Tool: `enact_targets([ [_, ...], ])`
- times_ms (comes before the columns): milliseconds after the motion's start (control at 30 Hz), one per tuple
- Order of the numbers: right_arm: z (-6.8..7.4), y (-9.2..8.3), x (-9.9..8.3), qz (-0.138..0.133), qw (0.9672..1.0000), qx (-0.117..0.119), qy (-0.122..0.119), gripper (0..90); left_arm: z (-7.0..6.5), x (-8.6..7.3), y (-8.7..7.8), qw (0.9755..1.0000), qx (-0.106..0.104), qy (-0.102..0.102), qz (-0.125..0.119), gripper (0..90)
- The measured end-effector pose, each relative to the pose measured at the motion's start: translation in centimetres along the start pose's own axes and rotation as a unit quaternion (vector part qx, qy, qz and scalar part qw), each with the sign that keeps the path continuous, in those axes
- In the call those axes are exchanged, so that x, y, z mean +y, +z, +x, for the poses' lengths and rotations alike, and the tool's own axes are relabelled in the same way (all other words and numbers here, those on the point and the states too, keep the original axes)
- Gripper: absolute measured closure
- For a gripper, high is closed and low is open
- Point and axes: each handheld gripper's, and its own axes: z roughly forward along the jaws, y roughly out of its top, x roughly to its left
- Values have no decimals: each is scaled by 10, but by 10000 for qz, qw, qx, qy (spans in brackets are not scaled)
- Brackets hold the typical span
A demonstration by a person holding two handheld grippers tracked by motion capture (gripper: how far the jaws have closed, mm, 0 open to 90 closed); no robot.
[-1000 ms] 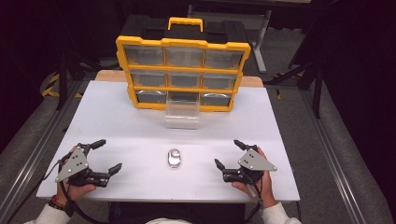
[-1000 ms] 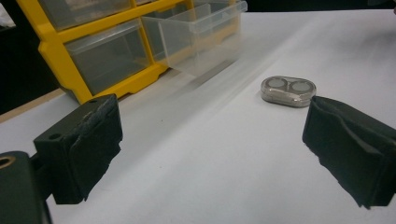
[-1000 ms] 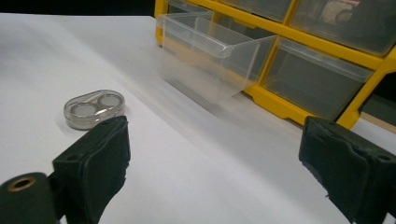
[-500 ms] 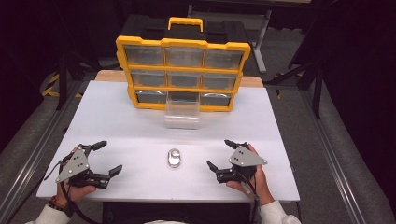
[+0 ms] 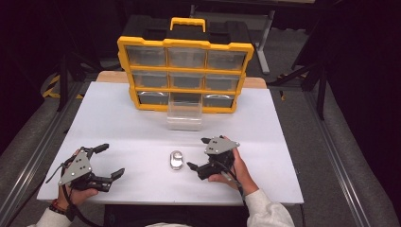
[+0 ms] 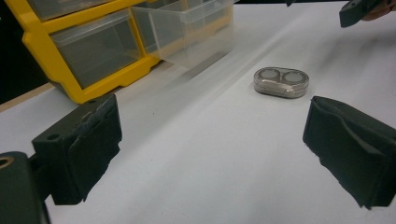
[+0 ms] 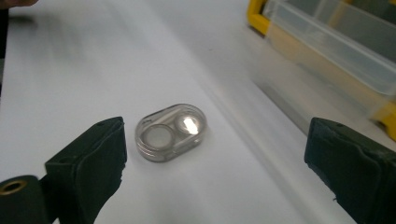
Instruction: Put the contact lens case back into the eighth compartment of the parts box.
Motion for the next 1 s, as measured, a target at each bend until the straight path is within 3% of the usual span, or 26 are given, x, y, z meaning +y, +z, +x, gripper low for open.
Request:
enact_targets([
  [267,9,42,4,546,9975,420,-186,72,0,0,2,10000,-38,1,24,55],
  [533,13,70,4,865,9937,672,-253,125,0,-1,2,10000,-64,-2,31,58],
  [667,12,78,2,1044,9918,676,-286,145,0,-1,2,9999,-99,-1,56,59],
  [800,9,80,3,1011,9924,675,-208,179,1,-2,3,9998,-194,-66,11,63],
  [1000,7,84,4,1072,9906,817,-224,256,1,-2,2,9998,-202,-70,-5,63],
])
